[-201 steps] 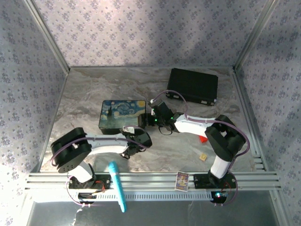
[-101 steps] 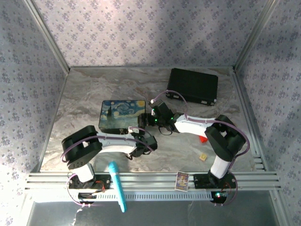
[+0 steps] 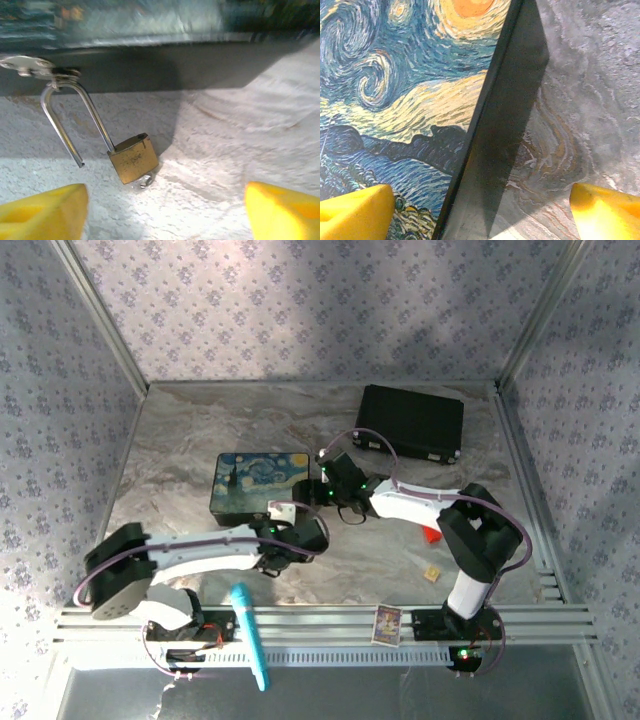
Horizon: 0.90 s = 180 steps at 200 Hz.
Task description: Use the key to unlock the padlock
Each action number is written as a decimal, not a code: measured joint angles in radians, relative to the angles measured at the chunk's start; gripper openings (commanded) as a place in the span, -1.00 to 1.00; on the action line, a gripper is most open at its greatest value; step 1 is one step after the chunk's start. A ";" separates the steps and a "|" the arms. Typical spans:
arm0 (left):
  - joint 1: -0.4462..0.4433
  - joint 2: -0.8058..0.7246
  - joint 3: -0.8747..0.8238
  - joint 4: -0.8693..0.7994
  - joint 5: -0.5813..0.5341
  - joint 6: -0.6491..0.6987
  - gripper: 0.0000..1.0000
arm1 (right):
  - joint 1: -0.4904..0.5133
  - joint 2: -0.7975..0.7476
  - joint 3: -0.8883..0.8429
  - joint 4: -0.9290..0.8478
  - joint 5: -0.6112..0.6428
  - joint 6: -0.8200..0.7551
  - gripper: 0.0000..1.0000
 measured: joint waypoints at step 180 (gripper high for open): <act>0.510 -0.756 -0.373 0.127 0.364 0.097 0.98 | 0.388 -0.099 -0.037 -0.111 0.240 -0.014 0.50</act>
